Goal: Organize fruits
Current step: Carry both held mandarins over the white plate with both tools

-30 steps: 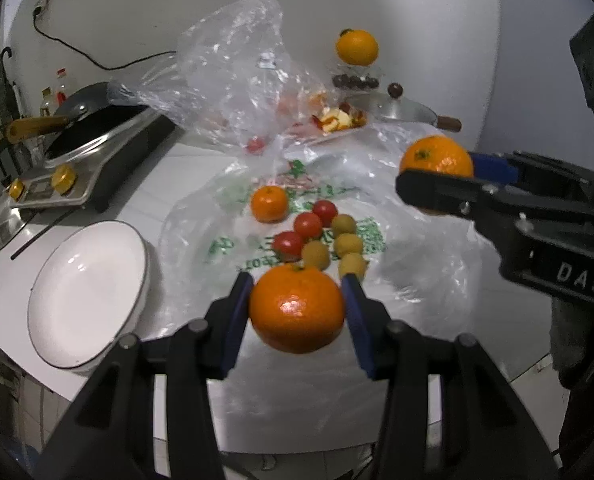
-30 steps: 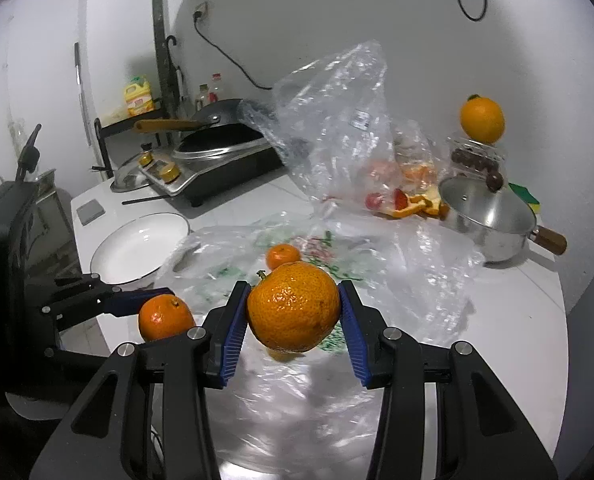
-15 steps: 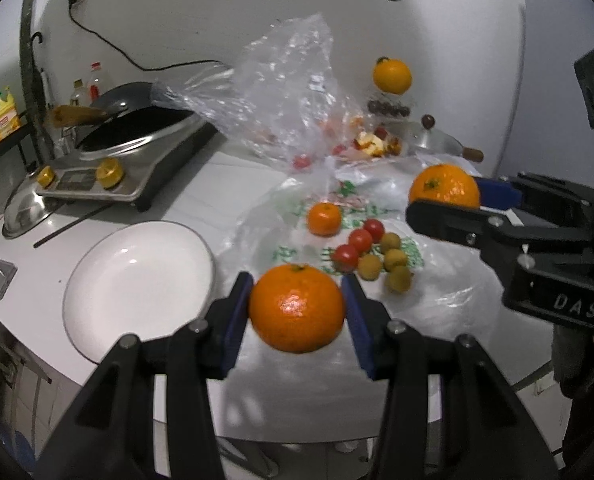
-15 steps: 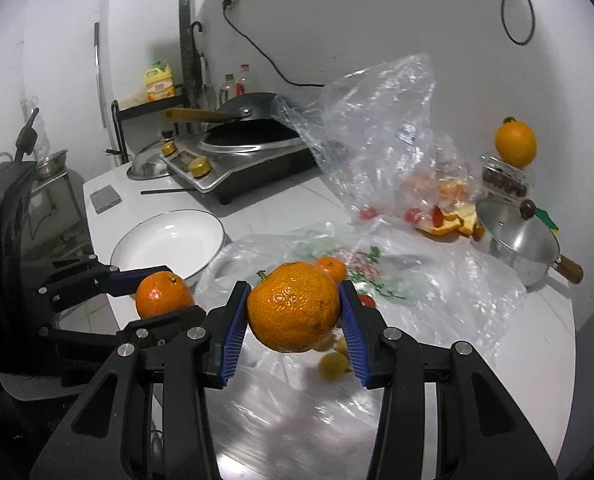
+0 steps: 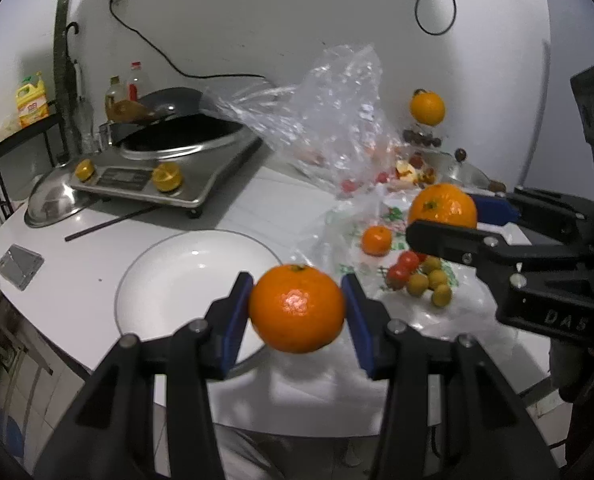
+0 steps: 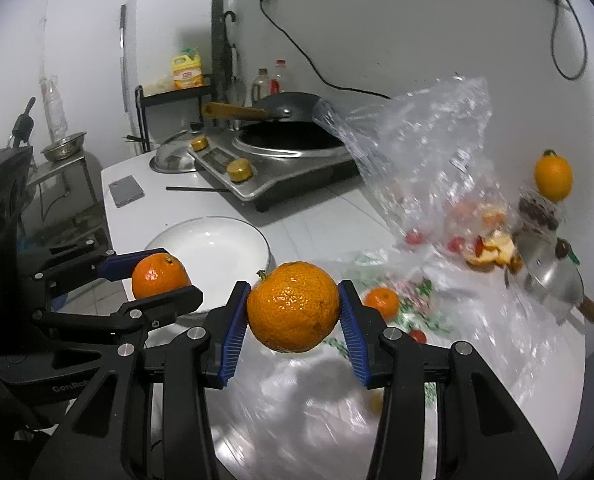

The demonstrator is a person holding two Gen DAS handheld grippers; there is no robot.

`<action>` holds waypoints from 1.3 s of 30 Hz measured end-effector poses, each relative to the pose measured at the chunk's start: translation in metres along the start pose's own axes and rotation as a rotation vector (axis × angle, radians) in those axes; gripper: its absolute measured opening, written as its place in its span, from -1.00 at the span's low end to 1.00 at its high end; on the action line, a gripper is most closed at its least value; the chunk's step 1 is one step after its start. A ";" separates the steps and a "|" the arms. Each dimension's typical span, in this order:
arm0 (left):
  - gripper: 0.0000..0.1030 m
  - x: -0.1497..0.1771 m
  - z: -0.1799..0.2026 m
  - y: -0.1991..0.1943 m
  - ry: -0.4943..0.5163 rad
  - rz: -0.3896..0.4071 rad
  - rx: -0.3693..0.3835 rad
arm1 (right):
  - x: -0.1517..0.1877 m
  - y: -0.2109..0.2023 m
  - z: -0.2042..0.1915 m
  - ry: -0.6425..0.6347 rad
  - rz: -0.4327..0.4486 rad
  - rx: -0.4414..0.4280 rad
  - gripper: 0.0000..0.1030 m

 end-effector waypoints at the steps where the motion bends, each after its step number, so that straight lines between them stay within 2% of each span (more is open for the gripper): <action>1: -0.09 -0.001 -0.004 -0.001 -0.004 0.004 -0.002 | -0.003 0.002 -0.003 -0.005 0.002 -0.001 -0.09; 20: -0.09 -0.010 -0.076 0.006 -0.061 0.033 -0.055 | -0.043 0.053 -0.047 -0.066 -0.010 -0.044 -0.09; 34: -0.09 -0.012 -0.120 0.041 -0.086 0.014 -0.104 | -0.052 0.096 -0.058 -0.070 -0.042 -0.074 -0.09; 39: -0.09 -0.008 -0.134 0.059 -0.071 -0.005 -0.147 | -0.051 0.112 -0.061 -0.066 -0.060 -0.088 -0.09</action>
Point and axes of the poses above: each gripper's, at about its wrist camera, not at the fingertips, and y roughly the way its jaws point, z to its right, x to its underside, the point moved 9 cm from there along y, roughly the way its jaws point, and after that the axes turned 4 degrees about -y, right-handed, at the moved point
